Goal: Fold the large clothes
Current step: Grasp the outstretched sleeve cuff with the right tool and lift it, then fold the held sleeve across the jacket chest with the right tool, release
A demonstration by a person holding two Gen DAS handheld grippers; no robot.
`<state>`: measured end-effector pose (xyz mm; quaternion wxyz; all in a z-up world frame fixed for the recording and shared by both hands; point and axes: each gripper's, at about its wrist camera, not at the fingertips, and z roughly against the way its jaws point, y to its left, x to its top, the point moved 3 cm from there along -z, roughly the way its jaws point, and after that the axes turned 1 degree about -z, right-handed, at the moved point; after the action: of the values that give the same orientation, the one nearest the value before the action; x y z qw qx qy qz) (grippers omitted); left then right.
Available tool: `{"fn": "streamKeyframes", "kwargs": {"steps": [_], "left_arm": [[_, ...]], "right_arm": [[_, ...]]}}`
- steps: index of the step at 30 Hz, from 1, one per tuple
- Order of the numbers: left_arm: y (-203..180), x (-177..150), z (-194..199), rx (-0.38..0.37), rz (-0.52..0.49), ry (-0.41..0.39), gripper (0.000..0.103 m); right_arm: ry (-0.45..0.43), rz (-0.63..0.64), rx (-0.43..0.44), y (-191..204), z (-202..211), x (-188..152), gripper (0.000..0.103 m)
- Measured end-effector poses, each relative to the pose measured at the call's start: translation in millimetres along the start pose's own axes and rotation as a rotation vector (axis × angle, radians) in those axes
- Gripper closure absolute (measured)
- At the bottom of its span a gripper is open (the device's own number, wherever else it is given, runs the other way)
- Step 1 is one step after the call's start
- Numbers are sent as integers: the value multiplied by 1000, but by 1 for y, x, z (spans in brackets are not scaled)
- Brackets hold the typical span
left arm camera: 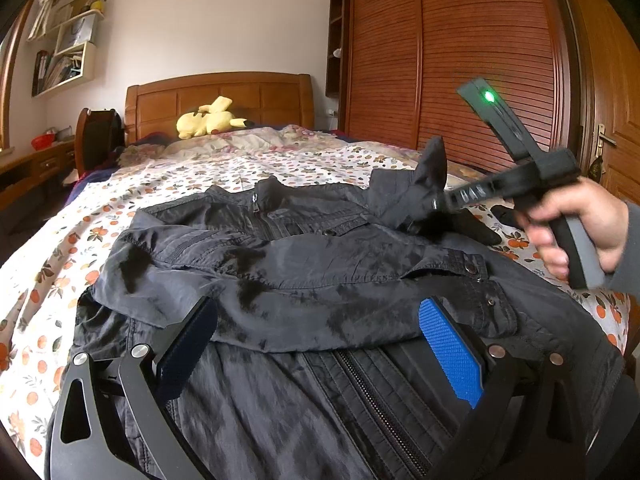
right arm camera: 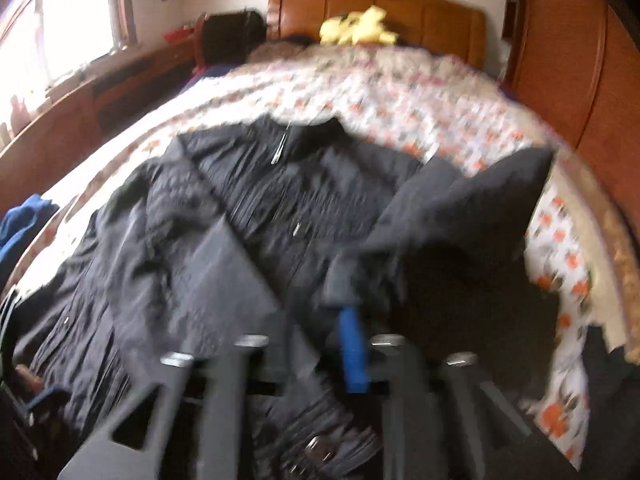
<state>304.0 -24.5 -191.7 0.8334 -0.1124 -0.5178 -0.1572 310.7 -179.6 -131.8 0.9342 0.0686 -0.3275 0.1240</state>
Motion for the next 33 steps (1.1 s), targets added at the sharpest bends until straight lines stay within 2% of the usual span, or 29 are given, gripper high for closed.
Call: {"fn": "streamKeyframes", "kwargs": {"steps": [6, 8, 10, 13, 17, 20, 24, 29, 33], "left_arm": [[1, 0, 0, 0, 1, 2, 2], [1, 0, 0, 1, 1, 2, 2], [1, 0, -1, 0, 0, 3, 2], [1, 0, -1, 1, 2, 2, 2], [2, 0, 0, 5, 3, 3, 2], [1, 0, 0, 11, -1, 2, 2], [1, 1, 2, 16, -2, 4, 2], [5, 0, 9, 17, 9, 8, 2], [10, -1, 16, 22, 19, 12, 2]], "right_arm": [[-22, 37, -33, 3, 24, -26, 68], [-41, 38, -60, -4, 36, -30, 64], [-52, 40, -101, -15, 43, -31, 53], [-53, 38, -163, -34, 44, -32, 50], [-31, -34, -242, -77, 30, -30, 47], [-3, -91, -288, -106, 12, -29, 36], [61, -179, -342, -139, -14, -38, 34], [129, -267, -364, -162, -36, -54, 30], [159, -317, -336, -171, -48, -62, 29]]}}
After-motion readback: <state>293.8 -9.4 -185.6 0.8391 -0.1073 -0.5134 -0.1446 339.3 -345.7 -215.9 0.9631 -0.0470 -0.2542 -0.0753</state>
